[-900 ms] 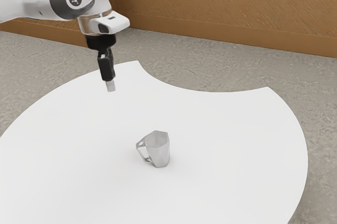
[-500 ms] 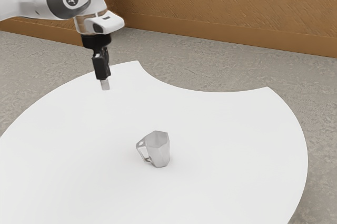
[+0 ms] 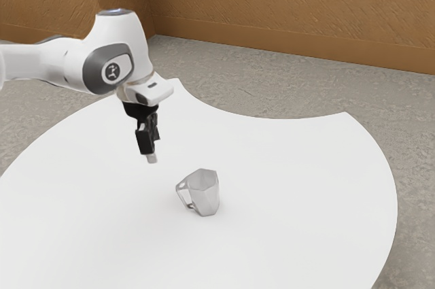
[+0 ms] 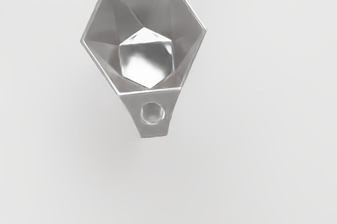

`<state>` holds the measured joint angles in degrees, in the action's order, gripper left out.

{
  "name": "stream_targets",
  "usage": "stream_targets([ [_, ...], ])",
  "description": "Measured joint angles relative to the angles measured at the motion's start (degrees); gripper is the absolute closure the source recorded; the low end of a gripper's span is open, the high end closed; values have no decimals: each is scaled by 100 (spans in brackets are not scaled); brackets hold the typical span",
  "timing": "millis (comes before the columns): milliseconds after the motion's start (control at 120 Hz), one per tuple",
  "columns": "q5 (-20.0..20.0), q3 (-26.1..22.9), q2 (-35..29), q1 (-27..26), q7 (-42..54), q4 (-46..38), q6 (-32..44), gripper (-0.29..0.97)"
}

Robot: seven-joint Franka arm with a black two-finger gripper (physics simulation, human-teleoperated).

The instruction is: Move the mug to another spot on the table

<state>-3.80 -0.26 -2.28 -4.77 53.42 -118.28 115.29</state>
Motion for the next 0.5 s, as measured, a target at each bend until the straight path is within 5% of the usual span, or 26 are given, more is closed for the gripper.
stream_targets([
  [500, -1363, -22, 684, 243, 940, -810, 1440, 0],
])
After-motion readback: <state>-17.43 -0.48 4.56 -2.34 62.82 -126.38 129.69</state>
